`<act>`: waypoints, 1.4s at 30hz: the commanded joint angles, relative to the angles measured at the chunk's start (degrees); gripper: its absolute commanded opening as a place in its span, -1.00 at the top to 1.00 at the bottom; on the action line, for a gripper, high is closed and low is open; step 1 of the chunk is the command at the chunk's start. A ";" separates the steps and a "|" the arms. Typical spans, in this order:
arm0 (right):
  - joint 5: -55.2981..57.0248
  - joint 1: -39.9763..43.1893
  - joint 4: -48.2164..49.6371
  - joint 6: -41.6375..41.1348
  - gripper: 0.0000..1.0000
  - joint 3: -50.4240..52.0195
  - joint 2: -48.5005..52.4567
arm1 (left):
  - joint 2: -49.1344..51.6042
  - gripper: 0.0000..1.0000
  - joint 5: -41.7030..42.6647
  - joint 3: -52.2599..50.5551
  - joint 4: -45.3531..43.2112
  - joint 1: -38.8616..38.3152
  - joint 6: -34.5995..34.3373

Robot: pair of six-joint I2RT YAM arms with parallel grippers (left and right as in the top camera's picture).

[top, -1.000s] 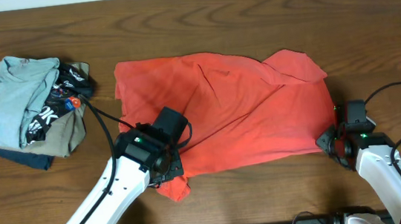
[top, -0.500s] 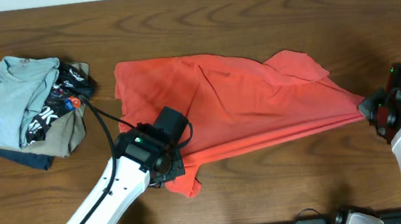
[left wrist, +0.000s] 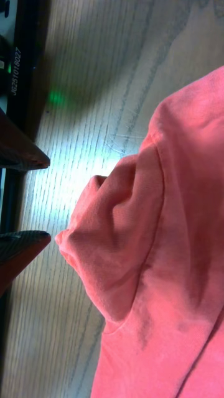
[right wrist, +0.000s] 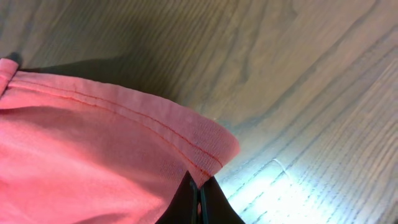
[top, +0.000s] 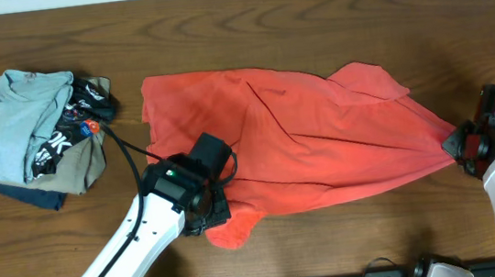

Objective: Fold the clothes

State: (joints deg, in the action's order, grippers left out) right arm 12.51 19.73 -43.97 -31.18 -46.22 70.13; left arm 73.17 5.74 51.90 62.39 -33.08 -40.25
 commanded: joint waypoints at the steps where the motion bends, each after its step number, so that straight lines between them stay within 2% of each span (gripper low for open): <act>1: 2.49 0.70 -0.17 0.85 0.95 0.48 -0.09 | 0.76 0.31 0.28 -1.68 -0.15 0.22 0.11; 6: 2.47 0.70 -0.22 0.85 0.94 0.48 -0.09 | 1.75 0.31 0.35 -5.05 -3.19 0.22 0.11; 12: 2.45 0.68 -0.35 0.85 0.91 0.48 -0.09 | 3.04 0.30 4.72 -10.16 -14.82 0.22 0.15; 14: 2.43 0.68 -0.39 0.85 0.90 0.48 -0.09 | 3.76 0.07 4.98 -10.60 -17.73 0.22 0.20; 16: 2.27 0.68 -0.44 0.85 0.89 0.48 -0.09 | 4.52 -0.04 5.03 -10.60 -19.71 0.22 0.15; 26: 2.23 0.68 -1.07 0.85 0.88 0.50 -0.09 | 11.76 -0.08 8.41 -10.60 -22.62 -0.17 0.15; 27: 2.25 0.68 -1.64 0.85 0.85 0.50 -0.09 | 12.68 -0.08 8.39 -10.60 -22.64 -0.31 0.15; 29: 2.27 0.68 -2.93 0.83 0.67 0.59 -0.04 | 14.51 -0.07 8.39 -10.60 -22.64 -0.48 0.13; 30: 2.25 0.68 -3.34 0.83 0.61 0.76 0.02 | 15.10 -0.05 8.39 -10.60 -22.62 -0.48 0.13; 32: 2.25 0.70 -3.23 0.83 0.43 1.68 0.07 | 15.78 0.22 8.41 -10.60 -22.60 -0.48 0.15; 33: 2.25 0.70 -2.58 0.81 0.34 2.54 0.07 | 15.82 0.47 8.39 -10.60 -22.56 -0.48 0.15; 35: 2.27 0.70 -0.87 0.83 0.20 4.42 0.07 | 15.82 0.81 8.39 -10.60 -22.38 -0.48 0.39; 36: 2.27 0.70 0.09 0.81 0.12 5.40 0.09 | 15.82 0.88 8.41 -10.60 -22.21 -0.48 0.92; 42: 2.23 0.74 8.76 0.83 -0.05 12.22 1.01 | 14.99 0.88 8.41 -10.43 -17.77 -0.48 2.78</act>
State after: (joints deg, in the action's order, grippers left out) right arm 13.96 19.79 -37.08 -30.37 -36.27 70.54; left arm 88.60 14.87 41.71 42.92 -33.54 -39.18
